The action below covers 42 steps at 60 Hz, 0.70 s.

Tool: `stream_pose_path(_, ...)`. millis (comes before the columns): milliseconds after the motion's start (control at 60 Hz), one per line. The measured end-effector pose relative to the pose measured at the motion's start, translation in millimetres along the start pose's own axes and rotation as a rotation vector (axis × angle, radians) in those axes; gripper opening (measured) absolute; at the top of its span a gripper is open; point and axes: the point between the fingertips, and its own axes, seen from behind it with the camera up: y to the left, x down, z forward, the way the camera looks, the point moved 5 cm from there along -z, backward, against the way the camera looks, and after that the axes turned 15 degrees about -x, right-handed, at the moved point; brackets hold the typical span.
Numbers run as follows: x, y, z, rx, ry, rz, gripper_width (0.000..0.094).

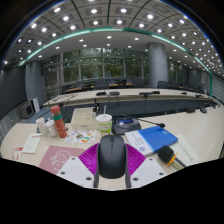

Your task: Arrange mouse

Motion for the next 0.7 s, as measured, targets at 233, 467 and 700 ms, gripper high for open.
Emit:
stream_pose_path(233, -5, 149, 111, -0.09, 0.053, -0.029, 0.0355)
stream_pose_path(467, 94, 213, 205, -0.103, 0.217, -0.02, 0.0356)
stream_pose_path(700, 148, 218, 238, -0.102, 0.319, -0.009, 0.0471)
